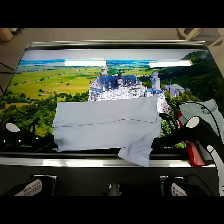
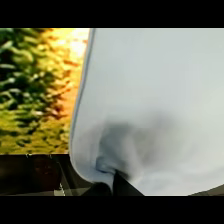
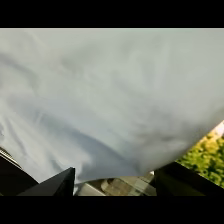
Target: Fold the shirts.
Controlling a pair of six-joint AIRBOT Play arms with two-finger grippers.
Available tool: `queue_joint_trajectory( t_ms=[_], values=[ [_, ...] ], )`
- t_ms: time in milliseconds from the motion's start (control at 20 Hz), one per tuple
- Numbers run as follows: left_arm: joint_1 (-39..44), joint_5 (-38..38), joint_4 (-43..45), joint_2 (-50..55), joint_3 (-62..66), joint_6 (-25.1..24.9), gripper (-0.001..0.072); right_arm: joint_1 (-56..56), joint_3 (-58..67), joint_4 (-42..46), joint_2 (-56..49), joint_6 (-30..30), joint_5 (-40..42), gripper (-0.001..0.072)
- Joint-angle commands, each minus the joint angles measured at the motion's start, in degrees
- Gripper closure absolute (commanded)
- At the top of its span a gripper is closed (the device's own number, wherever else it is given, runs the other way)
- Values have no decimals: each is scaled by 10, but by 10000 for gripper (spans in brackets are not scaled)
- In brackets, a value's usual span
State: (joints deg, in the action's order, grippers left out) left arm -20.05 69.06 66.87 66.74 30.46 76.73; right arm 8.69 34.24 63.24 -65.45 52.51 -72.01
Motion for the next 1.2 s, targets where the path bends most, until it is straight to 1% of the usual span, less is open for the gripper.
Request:
queue_joint_trajectory(
  t_ms=[0, 50, 100, 200, 250, 300, 350, 450, 600, 700, 750, 850, 950, 1050, 1150],
  values=[
    [0, -2, 4, -1, 0, -5, 683, 0, -32, -41, 3, 31, 31, 185],
    [0, -2, 4, -1, 0, -5, 683, 0, -41, -41, 3, 43, 32, 188],
    [0, -1, 4, -1, 0, -5, 683, 0, -50, -41, 3, 53, 30, 217],
    [0, -1, 3, -1, 0, -9, 683, 0, -67, -41, 3, 60, 32, 241],
    [0, -1, 3, -1, 0, -9, 684, 0, -68, -41, 3, 59, 39, 423],
    [0, -2, 3, -1, 0, -10, 683, 0, -66, -41, 3, 59, 50, 620],
    [0, -2, 3, -2, 2, -17, 684, 0, -63, -41, 4, 54, 65, 689],
    [0, -1, 4, -14, 21, -21, 684, 0, -42, -41, 10, 38, 77, 691],
    [0, 3, -1, -74, 90, -20, 685, 0, 49, -38, 36, -9, 34, 692],
    [0, 4, -18, -103, 148, -17, 685, 0, 136, -24, 42, -9, 28, 692],
    [0, 0, -19, -98, 176, -7, 686, 0, 172, -19, 37, -9, 51, 692],
    [1, -2, -23, -60, 221, 13, 685, 0, 238, -28, -2, -7, 103, 692],
    [6, -5, -40, 3, 257, 12, 685, -3, 297, -61, -76, -11, 119, 692],
    [19, -16, -61, 76, 296, 12, 684, -19, 346, -62, -153, -11, 142, 692],
    [32, -16, -68, 146, 341, 12, 683, -37, 387, -63, -221, 3, 154, 691]
  ],
)
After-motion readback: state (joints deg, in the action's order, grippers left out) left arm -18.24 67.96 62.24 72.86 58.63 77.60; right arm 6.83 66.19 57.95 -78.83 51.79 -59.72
